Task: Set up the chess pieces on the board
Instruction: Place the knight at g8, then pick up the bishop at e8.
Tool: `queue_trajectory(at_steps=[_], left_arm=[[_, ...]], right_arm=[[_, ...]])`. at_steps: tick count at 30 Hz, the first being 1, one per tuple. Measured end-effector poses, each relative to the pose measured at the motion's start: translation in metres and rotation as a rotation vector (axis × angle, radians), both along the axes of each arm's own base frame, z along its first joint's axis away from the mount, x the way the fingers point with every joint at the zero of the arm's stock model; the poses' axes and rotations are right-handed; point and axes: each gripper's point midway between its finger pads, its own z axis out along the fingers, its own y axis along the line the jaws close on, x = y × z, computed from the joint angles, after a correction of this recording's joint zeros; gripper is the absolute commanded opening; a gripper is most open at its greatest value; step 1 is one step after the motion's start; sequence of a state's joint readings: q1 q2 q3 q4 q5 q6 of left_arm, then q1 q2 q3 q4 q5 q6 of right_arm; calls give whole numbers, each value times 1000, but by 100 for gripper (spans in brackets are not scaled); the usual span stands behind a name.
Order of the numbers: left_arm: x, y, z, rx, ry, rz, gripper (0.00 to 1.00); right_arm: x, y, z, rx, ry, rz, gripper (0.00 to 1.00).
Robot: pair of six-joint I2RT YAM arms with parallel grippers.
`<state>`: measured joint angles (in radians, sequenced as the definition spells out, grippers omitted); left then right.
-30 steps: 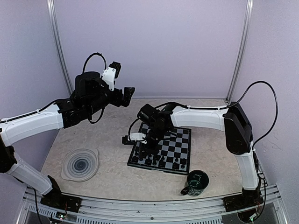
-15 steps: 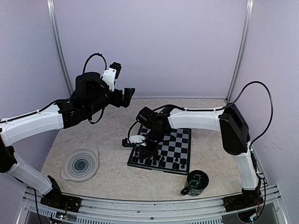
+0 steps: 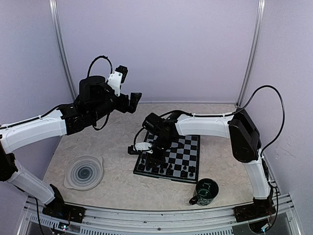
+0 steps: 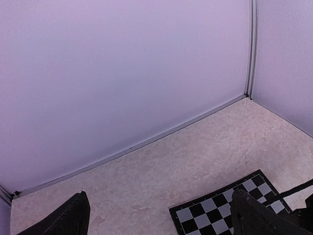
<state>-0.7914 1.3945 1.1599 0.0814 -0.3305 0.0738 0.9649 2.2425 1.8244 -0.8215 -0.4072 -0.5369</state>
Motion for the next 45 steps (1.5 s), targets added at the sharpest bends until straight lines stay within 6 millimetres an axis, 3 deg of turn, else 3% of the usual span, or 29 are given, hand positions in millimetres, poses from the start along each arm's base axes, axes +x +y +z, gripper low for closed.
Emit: queue_trajectory(at_steps=[5, 10, 17, 21, 26, 37, 45], left_arm=[[-1, -2, -1, 3, 0, -4, 99], [2, 0, -4, 7, 6, 11, 99], [7, 3, -11, 4, 27, 33, 99], [9, 5, -11, 1, 28, 43, 99], [9, 6, -11, 1, 28, 43, 99], [9, 5, -11, 1, 28, 43, 99], [9, 5, -11, 1, 28, 43, 99]], right_arm=[[3, 2, 8, 13, -14, -4, 24], [9, 1, 36, 46, -79, -18, 28], [16, -27, 74, 80, -162, -64, 38], [32, -48, 65, 40, -163, -102, 43], [39, -74, 43, -53, -153, -115, 43], [32, -83, 7, -150, -96, -86, 43], [33, -81, 6, -154, -84, -81, 42]])
